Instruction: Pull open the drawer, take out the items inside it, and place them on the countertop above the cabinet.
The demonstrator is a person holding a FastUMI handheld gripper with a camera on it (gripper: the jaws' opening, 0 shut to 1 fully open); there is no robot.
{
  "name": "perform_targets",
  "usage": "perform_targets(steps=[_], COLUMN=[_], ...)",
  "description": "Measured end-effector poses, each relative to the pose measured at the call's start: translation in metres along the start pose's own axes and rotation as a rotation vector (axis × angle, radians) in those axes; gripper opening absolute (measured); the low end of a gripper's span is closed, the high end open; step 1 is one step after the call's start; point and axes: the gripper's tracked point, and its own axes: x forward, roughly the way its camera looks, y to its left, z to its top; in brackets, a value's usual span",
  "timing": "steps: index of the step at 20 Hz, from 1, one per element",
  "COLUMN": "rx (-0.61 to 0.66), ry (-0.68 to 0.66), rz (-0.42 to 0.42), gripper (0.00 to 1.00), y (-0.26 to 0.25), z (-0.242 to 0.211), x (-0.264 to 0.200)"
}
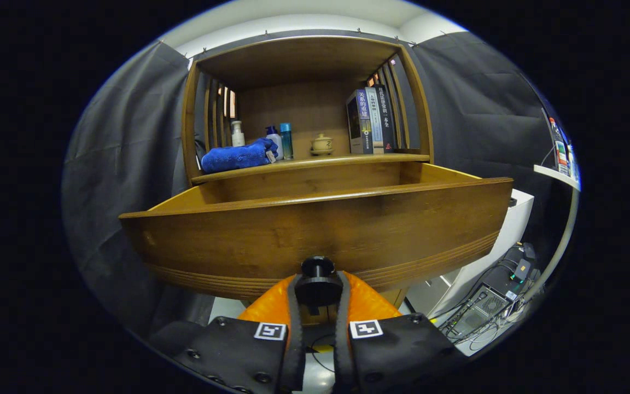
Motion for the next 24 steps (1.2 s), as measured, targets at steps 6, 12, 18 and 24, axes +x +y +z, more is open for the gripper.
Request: perform_targets(steps=[6, 12, 18, 24], rx=[-0.019, -0.020, 0.012, -0.004], ry=[0.021, 0.004, -0.057, -0.085], rz=[0.006, 0.014, 0.022, -0.007], gripper=[0.53, 0.96, 0.96, 0.96], y=[0.001, 0.003, 0.005, -0.003], z=[0.001, 0.029, 0.085, 0.140], x=[-0.003, -0.016, -0.029, -0.004])
